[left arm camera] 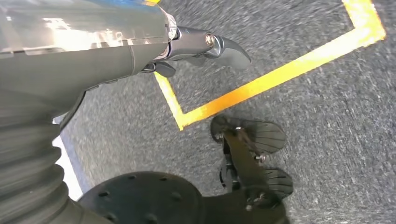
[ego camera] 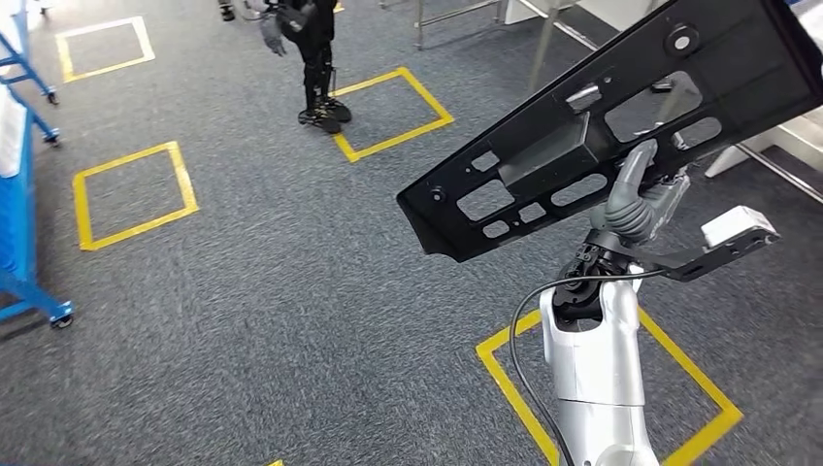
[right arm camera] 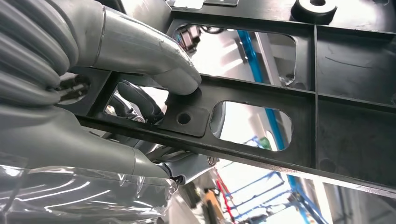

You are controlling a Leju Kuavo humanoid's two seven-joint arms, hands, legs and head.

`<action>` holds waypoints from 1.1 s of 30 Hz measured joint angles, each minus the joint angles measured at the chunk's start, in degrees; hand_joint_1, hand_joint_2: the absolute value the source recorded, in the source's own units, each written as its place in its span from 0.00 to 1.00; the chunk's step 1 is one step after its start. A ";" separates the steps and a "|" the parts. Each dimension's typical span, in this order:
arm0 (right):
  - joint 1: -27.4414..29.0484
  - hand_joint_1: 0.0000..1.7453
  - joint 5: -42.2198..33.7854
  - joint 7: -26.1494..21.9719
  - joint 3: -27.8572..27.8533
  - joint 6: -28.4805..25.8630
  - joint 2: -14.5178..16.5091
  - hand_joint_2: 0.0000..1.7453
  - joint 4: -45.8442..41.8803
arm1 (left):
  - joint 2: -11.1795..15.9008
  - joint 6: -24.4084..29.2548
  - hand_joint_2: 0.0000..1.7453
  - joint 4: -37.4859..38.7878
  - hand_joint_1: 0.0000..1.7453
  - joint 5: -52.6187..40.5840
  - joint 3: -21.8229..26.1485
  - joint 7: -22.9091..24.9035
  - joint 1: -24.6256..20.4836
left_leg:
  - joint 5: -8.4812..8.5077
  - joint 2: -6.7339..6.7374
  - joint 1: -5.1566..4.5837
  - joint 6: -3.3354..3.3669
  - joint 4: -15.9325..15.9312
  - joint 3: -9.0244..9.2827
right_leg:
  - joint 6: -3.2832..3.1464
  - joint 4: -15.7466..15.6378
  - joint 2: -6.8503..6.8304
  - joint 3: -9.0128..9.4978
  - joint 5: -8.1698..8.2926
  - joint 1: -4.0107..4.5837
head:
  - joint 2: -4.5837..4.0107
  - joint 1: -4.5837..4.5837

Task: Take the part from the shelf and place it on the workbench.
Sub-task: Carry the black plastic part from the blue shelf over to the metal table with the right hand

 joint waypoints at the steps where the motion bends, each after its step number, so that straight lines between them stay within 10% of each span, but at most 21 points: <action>1: 0.10 1.00 -0.39 -0.05 0.00 0.30 -0.08 1.00 0.02 | -0.10 0.17 1.00 0.00 0.00 -0.22 0.04 0.04 0.04 | 0.50 -0.93 -0.03 0.19 -2.03 0.89 | 0.32 0.03 0.70 -0.21 0.11 -0.10 | 0.00 0.00; 4: 1.24 1.00 -2.26 -0.12 -0.78 1.67 -1.31 1.00 -0.24 | -0.64 0.46 1.00 0.01 0.00 -1.44 0.05 -0.15 0.03 | 0.67 0.21 -0.06 0.75 -3.27 1.47 | 1.59 -0.22 1.85 -0.64 0.48 -0.30 | 0.00 -0.01; 8: 2.68 1.00 -4.63 -0.40 -3.56 3.99 -4.07 1.00 -0.29 | -1.31 0.26 1.00 0.00 0.00 -2.75 -0.19 -0.82 0.23 | 1.21 3.31 0.02 1.95 -4.32 1.96 | 2.72 8.17 -4.86 -4.72 -4.33 -0.02 | 0.00 0.01; 11: 4.41 1.00 -5.19 -0.83 -4.98 4.45 -5.25 1.00 -0.08 | -1.33 -0.31 1.00 0.00 0.00 -3.37 -0.43 -0.97 0.45 | 0.85 6.02 -0.09 1.99 -4.20 2.05 | 3.24 14.63 -6.14 -8.08 -5.83 -0.49 | 0.00 0.00; 16: 5.15 1.00 -5.30 -1.04 -5.92 4.63 -6.12 1.00 -0.09 | -1.29 -0.67 1.00 0.00 0.00 -3.53 -0.87 -1.08 0.14 | -0.59 9.82 -0.56 0.69 -3.42 2.75 | 2.59 0.55 -10.99 -0.66 0.09 -0.15 | 0.00 0.01; 19: 5.28 1.00 -5.30 -0.97 -6.01 4.91 -6.40 1.00 -0.06 | -1.26 -0.61 1.00 0.00 0.00 -3.26 -0.85 -0.98 -0.11 | -1.27 11.59 -0.75 -0.30 -3.49 3.40 | 1.49 0.14 -9.43 -0.60 -0.09 -0.04 | 0.00 0.00; 22: 4.94 1.00 -5.32 -1.29 -6.01 5.05 -6.69 1.00 0.21 | -1.24 -0.59 1.00 0.00 0.00 -3.08 -0.85 -0.89 -0.26 | -4.42 7.93 -0.33 -1.05 0.83 1.97 | 0.56 -0.20 -7.34 -0.31 0.09 -0.53 | 0.00 -0.01; 26: 4.60 1.00 -5.54 -1.92 -5.99 5.09 -6.78 1.00 1.41 | -1.20 -0.64 1.00 0.00 0.00 -3.12 -0.86 -0.91 0.11 | -8.43 4.28 -0.26 -0.91 13.12 -4.40 | 0.09 -0.15 -3.97 -0.36 0.17 -0.26 | 0.00 0.00; 30: 3.63 1.00 -5.46 -2.22 -5.84 5.03 -6.78 1.00 2.51 | -1.03 -0.63 1.00 0.00 0.00 -2.84 -0.86 -1.19 -0.05 | -0.86 0.75 -0.25 0.53 1.48 -0.36 | 0.32 0.06 -0.57 -0.33 0.30 -0.10 | 0.00 0.00; 33: 2.67 1.00 -5.29 -2.51 -5.47 4.87 -6.88 1.00 3.14 | -0.87 -0.59 1.00 0.00 0.00 -2.73 -0.86 -1.43 -0.19 | 0.05 -0.86 -0.40 1.12 -2.55 1.28 | 1.43 -0.07 1.53 -0.91 0.83 -0.46 | 0.00 0.00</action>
